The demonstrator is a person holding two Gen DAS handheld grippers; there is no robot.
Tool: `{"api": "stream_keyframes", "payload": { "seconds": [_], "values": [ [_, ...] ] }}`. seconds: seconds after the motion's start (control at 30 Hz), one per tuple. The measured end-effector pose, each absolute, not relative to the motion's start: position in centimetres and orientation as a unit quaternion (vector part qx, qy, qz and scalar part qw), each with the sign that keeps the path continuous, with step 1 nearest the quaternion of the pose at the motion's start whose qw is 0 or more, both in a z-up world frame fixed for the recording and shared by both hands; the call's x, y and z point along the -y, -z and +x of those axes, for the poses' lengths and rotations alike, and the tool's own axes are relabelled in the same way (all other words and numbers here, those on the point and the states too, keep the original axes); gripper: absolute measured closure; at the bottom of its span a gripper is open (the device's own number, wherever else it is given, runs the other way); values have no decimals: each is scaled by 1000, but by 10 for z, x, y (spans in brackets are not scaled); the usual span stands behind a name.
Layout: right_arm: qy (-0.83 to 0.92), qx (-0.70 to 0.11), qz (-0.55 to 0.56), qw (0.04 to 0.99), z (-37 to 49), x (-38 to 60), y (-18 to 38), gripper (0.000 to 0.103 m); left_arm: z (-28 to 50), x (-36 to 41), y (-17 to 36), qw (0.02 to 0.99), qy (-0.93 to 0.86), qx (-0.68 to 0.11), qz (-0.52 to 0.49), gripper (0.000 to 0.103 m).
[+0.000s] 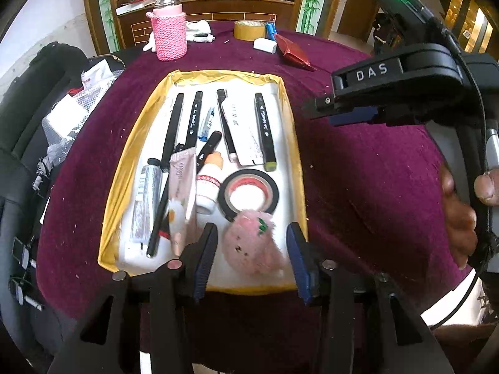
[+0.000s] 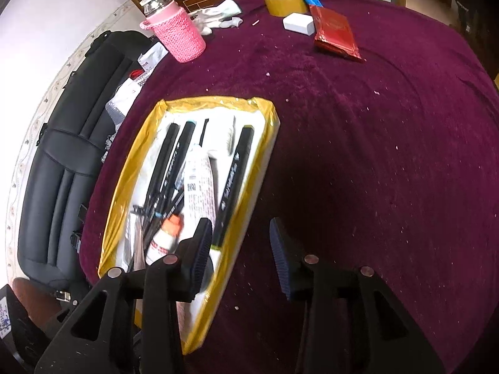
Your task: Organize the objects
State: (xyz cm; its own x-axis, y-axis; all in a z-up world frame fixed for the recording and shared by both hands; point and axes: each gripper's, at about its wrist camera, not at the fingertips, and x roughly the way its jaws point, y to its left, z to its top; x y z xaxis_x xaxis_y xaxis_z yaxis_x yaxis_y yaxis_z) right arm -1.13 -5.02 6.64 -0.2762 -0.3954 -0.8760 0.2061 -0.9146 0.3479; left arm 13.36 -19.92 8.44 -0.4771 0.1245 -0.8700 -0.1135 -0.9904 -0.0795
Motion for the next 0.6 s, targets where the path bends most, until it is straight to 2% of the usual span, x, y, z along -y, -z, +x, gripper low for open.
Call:
{"api": "stream_keyframes", "payload": {
  "seconds": [0.37, 0.57, 0.6],
  "values": [
    [793, 75, 572, 197, 4, 16, -62, 67, 148, 164, -109, 33, -887, 2, -460, 54],
    [799, 65, 565, 196, 8, -3, -64, 66, 149, 165, -142, -52, -924, -4, -379, 38],
    [799, 63, 564, 197, 8, -4, -65, 66, 149, 166, -147, -67, -928, -5, -365, 22]
  ]
}}
